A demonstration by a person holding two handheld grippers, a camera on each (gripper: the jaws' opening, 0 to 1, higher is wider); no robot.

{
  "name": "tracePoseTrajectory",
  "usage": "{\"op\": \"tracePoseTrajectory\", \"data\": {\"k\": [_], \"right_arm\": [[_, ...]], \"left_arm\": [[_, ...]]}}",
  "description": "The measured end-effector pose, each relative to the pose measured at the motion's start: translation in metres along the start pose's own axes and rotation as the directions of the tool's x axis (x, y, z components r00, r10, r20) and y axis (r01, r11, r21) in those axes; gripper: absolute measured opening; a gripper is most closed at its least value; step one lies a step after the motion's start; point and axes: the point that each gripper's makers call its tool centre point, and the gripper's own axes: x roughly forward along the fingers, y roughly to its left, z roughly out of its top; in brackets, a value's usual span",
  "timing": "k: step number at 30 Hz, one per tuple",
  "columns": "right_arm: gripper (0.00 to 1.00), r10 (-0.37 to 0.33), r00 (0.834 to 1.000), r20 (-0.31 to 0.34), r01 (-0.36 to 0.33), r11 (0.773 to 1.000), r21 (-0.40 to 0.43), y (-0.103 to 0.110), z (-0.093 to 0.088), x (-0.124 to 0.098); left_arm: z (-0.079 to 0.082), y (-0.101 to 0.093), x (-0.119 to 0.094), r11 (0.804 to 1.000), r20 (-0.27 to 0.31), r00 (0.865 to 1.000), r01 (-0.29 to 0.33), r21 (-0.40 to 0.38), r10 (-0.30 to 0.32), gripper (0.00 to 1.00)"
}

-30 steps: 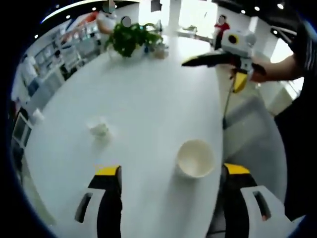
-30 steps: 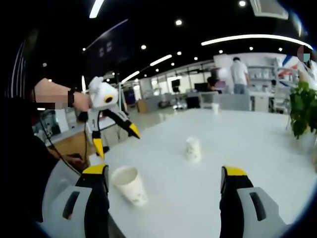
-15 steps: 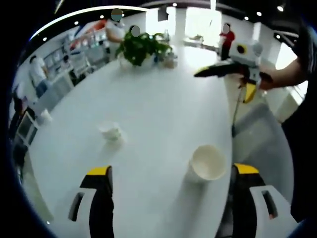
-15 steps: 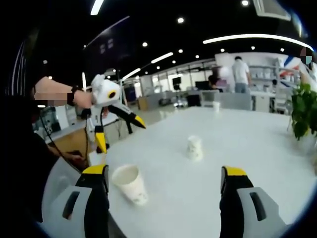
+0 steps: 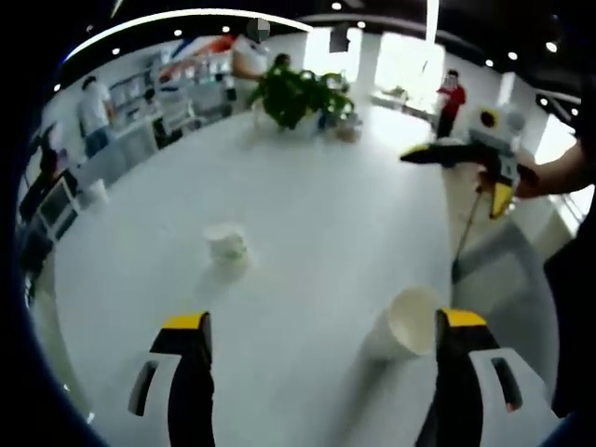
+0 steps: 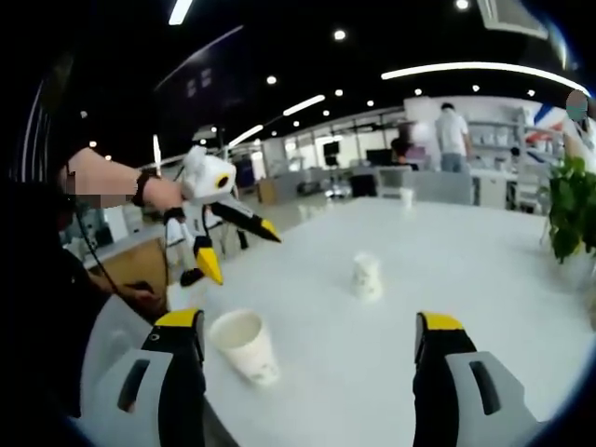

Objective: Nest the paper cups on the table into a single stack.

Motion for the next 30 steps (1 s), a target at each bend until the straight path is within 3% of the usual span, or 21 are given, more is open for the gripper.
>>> {"op": "tracePoseTrajectory", "data": {"k": [6, 11, 14, 30], "right_arm": [[0.92, -0.008, 1.000, -0.011, 0.008, 1.000, 0.004, -0.003, -0.002, 0.000], [0.92, -0.017, 1.000, -0.015, 0.017, 1.000, 0.001, -0.006, -0.002, 0.001], [0.92, -0.020, 1.000, -0.024, 0.020, 1.000, -0.005, -0.007, -0.003, 0.002], [0.92, -0.068, 0.995, -0.068, 0.066, 0.997, -0.032, -0.021, -0.013, 0.019]], "left_arm": [[-0.002, 0.017, 0.009, 0.999, 0.014, 0.999, -0.030, -0.036, 0.031, 0.98], [0.011, 0.042, 0.015, 0.993, 0.093, 0.991, -0.088, -0.075, 0.094, 0.98], [0.015, 0.054, 0.021, 0.990, 0.110, 0.987, -0.107, -0.088, 0.117, 0.97], [0.015, 0.093, 0.067, 0.981, 0.172, 0.975, -0.118, -0.152, 0.144, 0.93]]}}
